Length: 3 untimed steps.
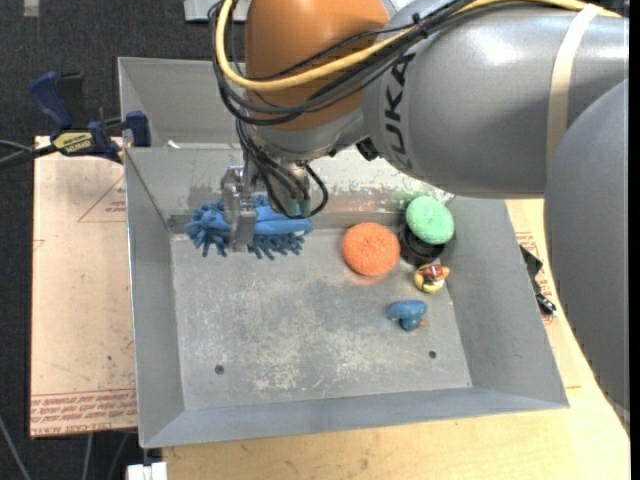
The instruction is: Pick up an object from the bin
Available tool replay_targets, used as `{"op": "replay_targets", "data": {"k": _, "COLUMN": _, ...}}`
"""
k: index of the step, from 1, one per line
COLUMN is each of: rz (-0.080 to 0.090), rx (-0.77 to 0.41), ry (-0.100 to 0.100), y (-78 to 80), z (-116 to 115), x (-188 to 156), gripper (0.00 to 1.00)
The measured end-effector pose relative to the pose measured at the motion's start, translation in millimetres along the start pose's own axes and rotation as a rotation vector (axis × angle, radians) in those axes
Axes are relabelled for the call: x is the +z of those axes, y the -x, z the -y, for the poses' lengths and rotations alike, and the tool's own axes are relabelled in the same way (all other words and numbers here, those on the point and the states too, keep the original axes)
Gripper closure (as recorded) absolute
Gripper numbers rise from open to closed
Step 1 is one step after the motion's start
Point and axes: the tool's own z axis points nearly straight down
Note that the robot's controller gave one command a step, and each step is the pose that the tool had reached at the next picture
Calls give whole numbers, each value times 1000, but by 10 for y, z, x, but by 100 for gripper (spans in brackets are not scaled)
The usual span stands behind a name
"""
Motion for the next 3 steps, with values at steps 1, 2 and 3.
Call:
{"op": "replay_targets", "data": {"k": 1, "rz": 11, "rx": -5, "ry": 3, "y": 9, "z": -42, "x": -486, "gripper": 100}}
{"op": "replay_targets", "data": {"k": 2, "rz": 15, "rx": -2, "ry": 4, "y": 79, "z": -84, "x": -96, "gripper": 100}}
{"op": "replay_targets", "data": {"k": 3, "rz": 10, "rx": -1, "ry": 3, "y": 79, "z": -86, "x": 83, "gripper": 100}}
